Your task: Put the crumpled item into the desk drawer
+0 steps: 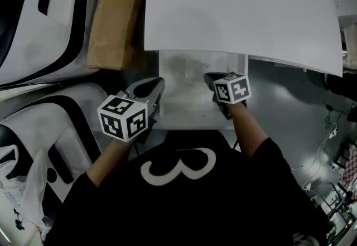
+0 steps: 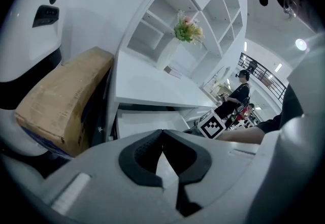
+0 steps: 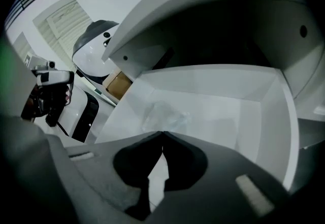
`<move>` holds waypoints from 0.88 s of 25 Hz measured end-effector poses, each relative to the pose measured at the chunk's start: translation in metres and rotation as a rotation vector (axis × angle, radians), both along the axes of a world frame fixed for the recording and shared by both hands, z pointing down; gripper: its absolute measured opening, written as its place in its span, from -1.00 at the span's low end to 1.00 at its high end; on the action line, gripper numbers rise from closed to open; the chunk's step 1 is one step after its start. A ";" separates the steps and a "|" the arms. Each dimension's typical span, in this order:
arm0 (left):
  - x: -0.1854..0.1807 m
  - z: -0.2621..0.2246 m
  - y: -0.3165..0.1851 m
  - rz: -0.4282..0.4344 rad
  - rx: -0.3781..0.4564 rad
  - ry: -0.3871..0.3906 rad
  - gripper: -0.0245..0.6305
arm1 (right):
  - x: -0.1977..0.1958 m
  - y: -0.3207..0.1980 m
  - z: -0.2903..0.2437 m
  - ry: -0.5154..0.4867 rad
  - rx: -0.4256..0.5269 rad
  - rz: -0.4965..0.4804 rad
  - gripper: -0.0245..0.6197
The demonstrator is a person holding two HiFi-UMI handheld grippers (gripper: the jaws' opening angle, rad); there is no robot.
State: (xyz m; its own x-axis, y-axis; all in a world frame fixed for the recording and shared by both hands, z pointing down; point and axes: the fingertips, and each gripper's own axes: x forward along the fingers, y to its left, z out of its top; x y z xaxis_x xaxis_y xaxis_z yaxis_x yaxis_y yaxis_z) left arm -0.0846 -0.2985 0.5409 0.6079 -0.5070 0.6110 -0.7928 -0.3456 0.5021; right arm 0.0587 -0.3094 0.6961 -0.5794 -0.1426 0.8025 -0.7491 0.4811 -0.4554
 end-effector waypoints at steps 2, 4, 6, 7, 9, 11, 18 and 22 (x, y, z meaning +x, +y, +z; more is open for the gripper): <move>0.002 0.002 -0.001 -0.001 -0.006 0.001 -0.90 | 0.001 0.002 0.008 0.016 -0.004 -0.012 -0.91; 0.003 0.005 -0.001 0.002 -0.013 0.000 -0.90 | 0.002 0.003 0.013 0.016 -0.013 -0.003 -0.91; 0.004 0.007 -0.001 0.005 -0.018 -0.004 -0.90 | 0.004 0.003 0.019 0.018 -0.022 0.008 -0.91; 0.005 0.008 -0.001 0.008 -0.021 -0.006 -0.90 | 0.005 0.002 0.022 0.023 -0.025 0.012 -0.91; 0.004 0.009 -0.002 0.011 -0.022 -0.010 -0.90 | 0.008 0.001 0.027 0.032 -0.031 0.021 -0.91; 0.004 0.010 -0.002 0.010 -0.022 -0.013 -0.90 | 0.009 0.000 0.030 0.031 -0.035 0.029 -0.91; 0.003 0.010 0.000 0.004 -0.026 -0.020 -0.90 | 0.013 -0.001 0.033 0.070 -0.019 0.001 -0.64; 0.000 0.004 0.001 -0.003 -0.013 -0.023 -0.90 | 0.015 -0.007 0.024 0.082 0.011 0.012 -0.35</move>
